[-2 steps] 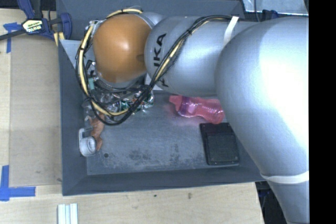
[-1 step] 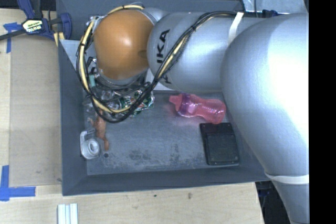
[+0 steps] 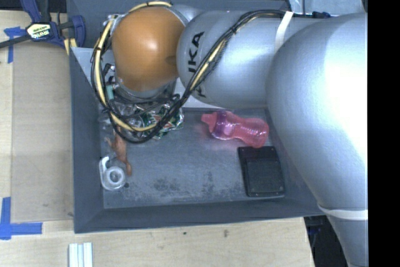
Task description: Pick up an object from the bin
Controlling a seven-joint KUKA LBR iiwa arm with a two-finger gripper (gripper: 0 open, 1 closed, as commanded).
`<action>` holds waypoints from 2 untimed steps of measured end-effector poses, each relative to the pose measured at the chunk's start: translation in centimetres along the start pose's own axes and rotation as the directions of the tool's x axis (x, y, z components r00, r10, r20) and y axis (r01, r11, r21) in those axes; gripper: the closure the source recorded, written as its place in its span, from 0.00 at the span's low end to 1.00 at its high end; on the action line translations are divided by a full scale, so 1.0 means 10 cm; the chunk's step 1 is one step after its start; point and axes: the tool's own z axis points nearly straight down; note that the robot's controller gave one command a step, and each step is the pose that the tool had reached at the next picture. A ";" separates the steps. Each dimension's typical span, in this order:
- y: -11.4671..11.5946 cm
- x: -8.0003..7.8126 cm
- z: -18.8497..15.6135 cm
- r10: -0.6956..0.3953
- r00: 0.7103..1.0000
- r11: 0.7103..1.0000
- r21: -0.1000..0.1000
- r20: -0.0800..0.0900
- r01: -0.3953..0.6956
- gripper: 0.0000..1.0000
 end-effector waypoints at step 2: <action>0.00 0.00 -0.06 0.002 1.000 1.000 0.000 0.002 -0.002 1.00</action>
Offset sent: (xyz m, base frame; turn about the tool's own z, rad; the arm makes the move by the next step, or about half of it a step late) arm -0.0001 -0.0002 0.0124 0.0000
